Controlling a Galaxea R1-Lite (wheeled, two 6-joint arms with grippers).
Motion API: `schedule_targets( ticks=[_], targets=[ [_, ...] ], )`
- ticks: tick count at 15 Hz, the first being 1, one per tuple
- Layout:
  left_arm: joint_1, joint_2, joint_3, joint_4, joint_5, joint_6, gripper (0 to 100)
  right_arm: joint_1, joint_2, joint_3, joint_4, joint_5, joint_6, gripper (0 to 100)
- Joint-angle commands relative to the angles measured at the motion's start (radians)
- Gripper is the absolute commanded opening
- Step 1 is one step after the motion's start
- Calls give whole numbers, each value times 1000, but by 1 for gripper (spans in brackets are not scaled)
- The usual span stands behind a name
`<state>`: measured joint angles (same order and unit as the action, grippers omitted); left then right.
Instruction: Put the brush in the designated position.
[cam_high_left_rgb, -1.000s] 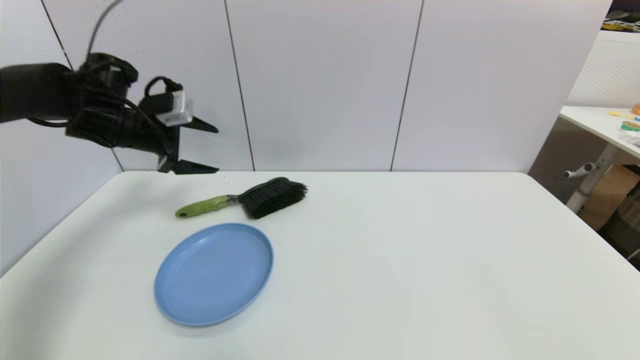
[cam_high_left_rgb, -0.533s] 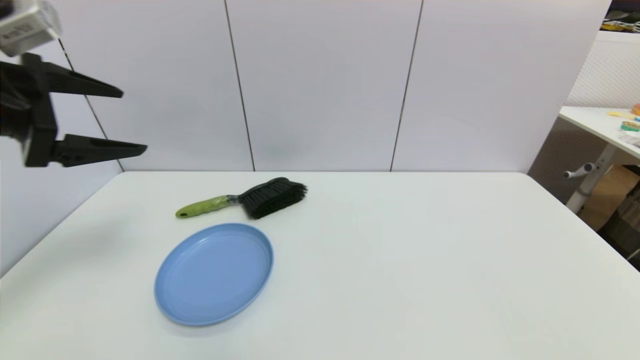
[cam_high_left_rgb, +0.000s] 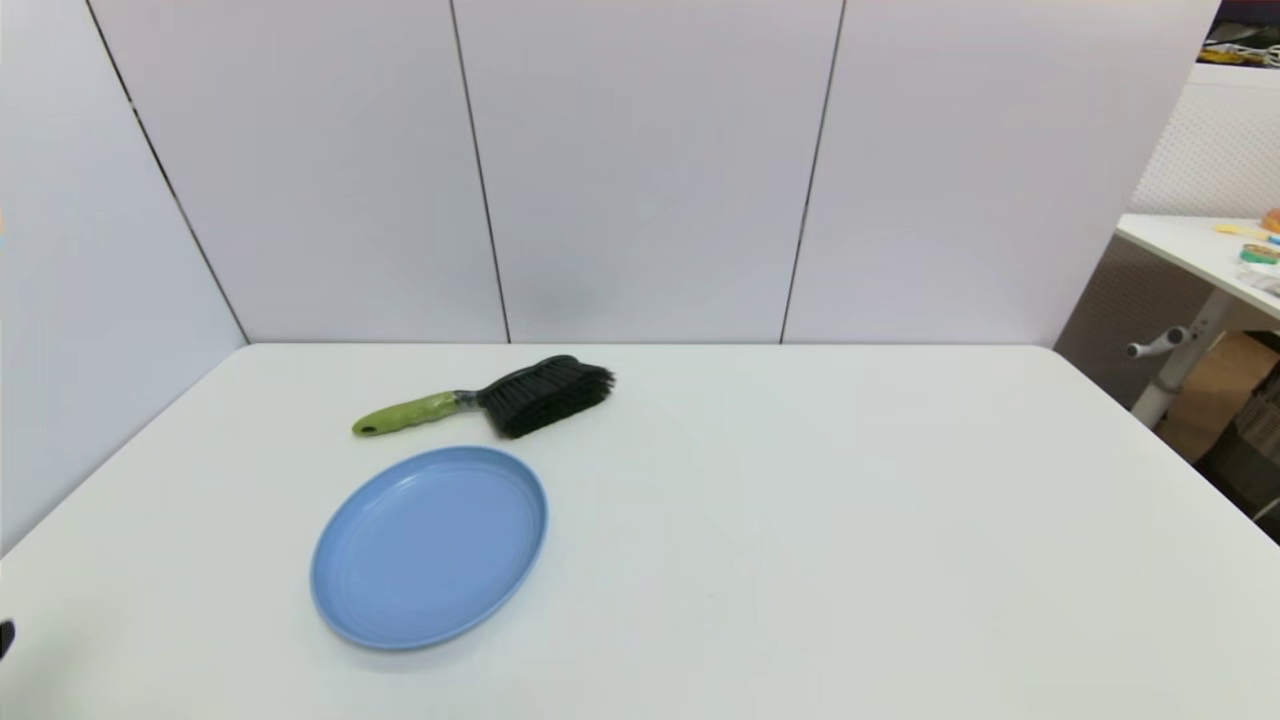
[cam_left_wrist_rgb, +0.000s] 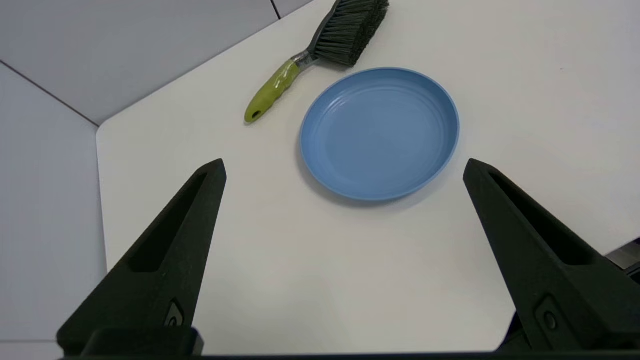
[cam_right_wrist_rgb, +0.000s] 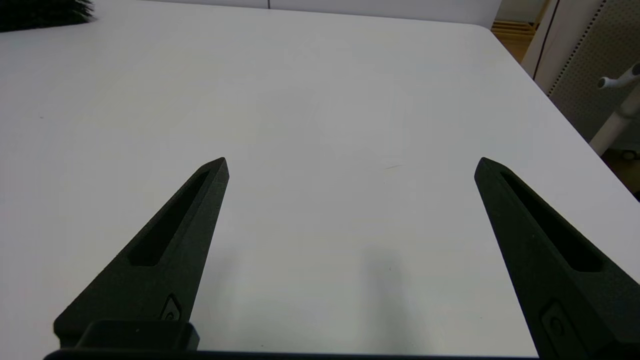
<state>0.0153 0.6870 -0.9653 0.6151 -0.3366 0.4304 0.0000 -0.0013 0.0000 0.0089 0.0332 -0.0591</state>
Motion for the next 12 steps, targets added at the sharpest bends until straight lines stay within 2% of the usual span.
schedule_targets(
  ticks=[1, 4, 8, 12],
  targets=[
    [0, -323, 277, -118, 18, -93, 100, 0, -2, 2, 0, 1, -1, 100],
    [-20, -446, 451, -224, 30, -139, 100, 0, -2, 2, 0, 2, -1, 100],
    [-23, -601, 678, -370, 100, -182, 100, 0, -2, 2, 0, 1, -1, 100],
    [-21, -687, 843, -460, 182, -240, 100, 0, -2, 2, 0, 1, -1, 100]
  ],
)
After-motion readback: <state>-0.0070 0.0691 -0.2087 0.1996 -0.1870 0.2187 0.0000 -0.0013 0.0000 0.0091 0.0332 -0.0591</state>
